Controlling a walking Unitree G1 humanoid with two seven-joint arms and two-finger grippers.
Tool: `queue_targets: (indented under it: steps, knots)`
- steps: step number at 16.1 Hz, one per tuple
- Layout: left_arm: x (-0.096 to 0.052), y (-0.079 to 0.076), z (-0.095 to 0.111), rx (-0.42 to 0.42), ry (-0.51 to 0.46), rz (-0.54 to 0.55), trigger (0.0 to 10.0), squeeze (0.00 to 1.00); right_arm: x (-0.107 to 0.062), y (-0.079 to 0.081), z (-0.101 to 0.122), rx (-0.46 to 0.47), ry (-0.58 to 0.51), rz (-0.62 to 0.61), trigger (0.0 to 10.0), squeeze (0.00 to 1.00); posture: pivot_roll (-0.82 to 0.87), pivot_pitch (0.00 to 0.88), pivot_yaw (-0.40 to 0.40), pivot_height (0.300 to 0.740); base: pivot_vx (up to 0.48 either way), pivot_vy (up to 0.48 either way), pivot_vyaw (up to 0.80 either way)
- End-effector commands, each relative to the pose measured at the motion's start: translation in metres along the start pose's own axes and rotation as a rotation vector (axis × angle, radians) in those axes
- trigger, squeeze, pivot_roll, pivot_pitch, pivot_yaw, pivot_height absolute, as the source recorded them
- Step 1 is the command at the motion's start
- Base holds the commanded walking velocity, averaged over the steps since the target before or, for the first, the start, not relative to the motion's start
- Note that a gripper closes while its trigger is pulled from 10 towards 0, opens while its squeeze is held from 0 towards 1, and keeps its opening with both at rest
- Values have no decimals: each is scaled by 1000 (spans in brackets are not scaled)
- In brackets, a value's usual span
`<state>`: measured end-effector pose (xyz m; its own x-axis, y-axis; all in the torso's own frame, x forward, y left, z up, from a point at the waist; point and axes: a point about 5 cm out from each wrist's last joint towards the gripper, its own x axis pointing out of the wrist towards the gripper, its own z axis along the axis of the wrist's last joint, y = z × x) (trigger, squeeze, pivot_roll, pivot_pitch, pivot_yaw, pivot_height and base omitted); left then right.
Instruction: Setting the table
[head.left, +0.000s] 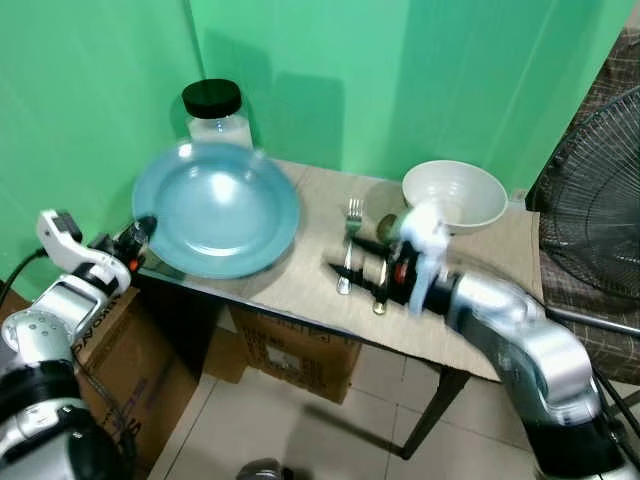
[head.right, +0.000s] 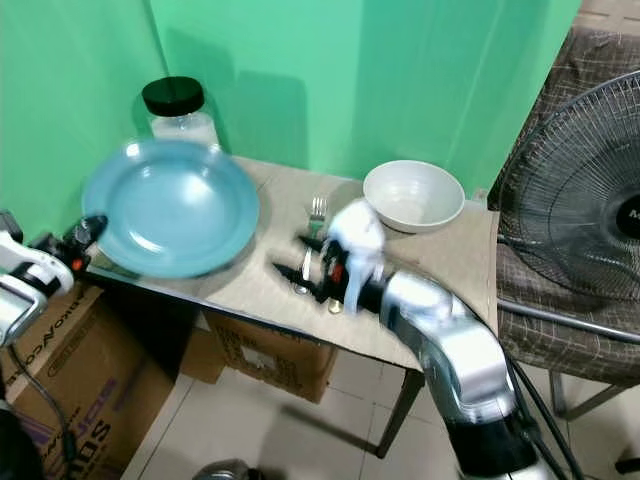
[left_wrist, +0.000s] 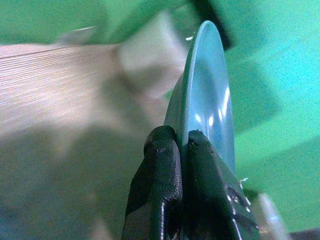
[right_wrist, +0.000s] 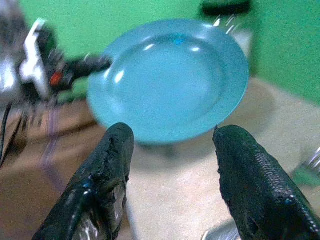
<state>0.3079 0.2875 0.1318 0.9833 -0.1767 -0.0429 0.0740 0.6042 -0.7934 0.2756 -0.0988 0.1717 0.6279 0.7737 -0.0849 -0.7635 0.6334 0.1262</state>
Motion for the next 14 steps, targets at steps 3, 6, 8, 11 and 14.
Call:
queue_targets:
  steps: [3, 6, 8, 11, 14]
  knots:
    - [6, -34, -1, 16, -30, -187, 0, 0, 3, -6, 13, 159, -108, -15, 10000, 1000, 115, 0, 21, 740, 0, 0, 0]
    - [7, -66, -9, 59, 1, -374, 0, 0, 6, -17, 16, 339, -136, -54, 10000, 1000, 113, 0, 18, 740, 0, 0, 0]
    - [5, -76, -9, 83, 14, -444, 0, 0, 3, -24, 19, 444, -163, -56, 10000, 1000, 111, 0, 17, 740, 0, 0, 0]
    - [3, -86, -10, 87, 25, -508, 0, 0, -2, -32, 21, 497, -161, -99, 10000, 592, 102, 0, 22, 740, 0, 0, 0]
    - [1, -95, -13, 64, 37, -589, 0, 0, -8, -46, 25, 585, -212, -191, 10000, 0, 95, 0, 26, 740, 0, 0, 0]
